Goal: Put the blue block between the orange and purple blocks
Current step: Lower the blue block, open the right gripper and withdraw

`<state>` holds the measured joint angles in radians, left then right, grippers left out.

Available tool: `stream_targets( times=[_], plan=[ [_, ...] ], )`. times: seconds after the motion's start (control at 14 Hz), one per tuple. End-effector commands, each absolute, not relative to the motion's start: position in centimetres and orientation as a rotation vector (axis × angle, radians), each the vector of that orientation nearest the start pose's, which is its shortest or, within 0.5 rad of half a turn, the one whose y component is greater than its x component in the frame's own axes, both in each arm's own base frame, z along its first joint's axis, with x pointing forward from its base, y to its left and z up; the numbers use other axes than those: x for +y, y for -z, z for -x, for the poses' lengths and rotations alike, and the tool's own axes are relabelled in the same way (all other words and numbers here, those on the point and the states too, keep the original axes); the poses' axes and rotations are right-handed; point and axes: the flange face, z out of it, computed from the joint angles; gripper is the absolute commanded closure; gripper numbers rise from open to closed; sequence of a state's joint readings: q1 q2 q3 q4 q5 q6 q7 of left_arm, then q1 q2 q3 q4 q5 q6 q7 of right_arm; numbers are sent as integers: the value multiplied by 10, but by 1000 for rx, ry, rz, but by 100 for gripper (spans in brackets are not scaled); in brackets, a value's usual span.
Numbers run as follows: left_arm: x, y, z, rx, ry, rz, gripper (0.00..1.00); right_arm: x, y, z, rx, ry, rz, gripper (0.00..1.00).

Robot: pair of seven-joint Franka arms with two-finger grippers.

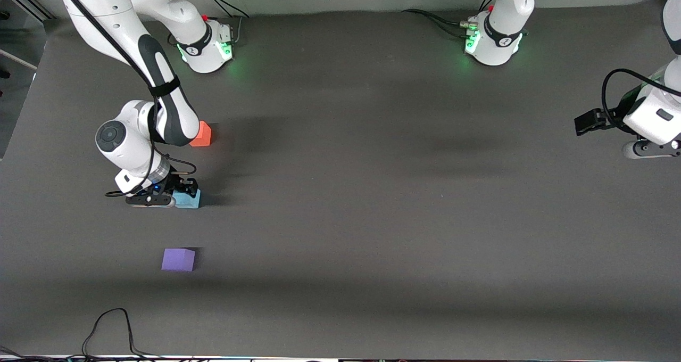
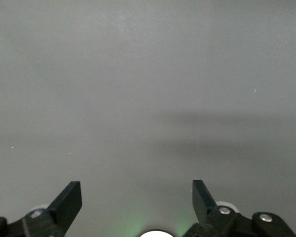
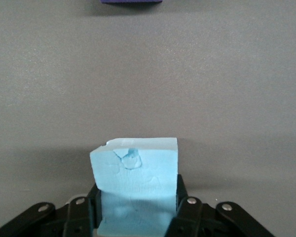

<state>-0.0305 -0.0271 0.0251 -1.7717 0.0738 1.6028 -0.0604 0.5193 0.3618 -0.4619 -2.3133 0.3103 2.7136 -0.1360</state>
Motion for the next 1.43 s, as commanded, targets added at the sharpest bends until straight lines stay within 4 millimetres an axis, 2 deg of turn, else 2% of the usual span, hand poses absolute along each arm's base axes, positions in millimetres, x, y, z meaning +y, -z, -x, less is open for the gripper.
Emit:
stream_targets(
  times=[0.0,0.07,0.29,0.43,0.79,0.86,1.0,1.14,1.29,1.36],
  plan=[
    [5,-551,-532,-50,-223,3059,0,17,-213,-532,58,157,3143,28],
    [5,-551,-532,-50,-223,3059,0,18,-213,-532,79,161,3133,0],
    [5,-552,-531,-51,-221,3059,0,21,-224,-534,38,187,3116,0],
    [5,-551,-532,-50,-223,3059,0,17,-244,-537,-5,234,3095,0],
    [5,-552,-530,-51,-232,3060,0,10,-319,-540,4,277,2995,0],
    [5,-552,-530,-51,-235,3059,0,9,-335,-541,-37,280,2993,0],
    [5,-552,-530,-51,-235,3059,0,8,-377,-549,-131,263,3010,0],
    [5,-552,-530,-51,-235,3059,0,-3,-422,-563,-126,159,2997,0],
    [5,-552,-530,-51,-235,3059,0,0,-465,-572,-161,107,2988,0],
    [4,-551,-531,-49,-235,3059,0,2,-480,-573,-183,88,3003,0]
  ],
)
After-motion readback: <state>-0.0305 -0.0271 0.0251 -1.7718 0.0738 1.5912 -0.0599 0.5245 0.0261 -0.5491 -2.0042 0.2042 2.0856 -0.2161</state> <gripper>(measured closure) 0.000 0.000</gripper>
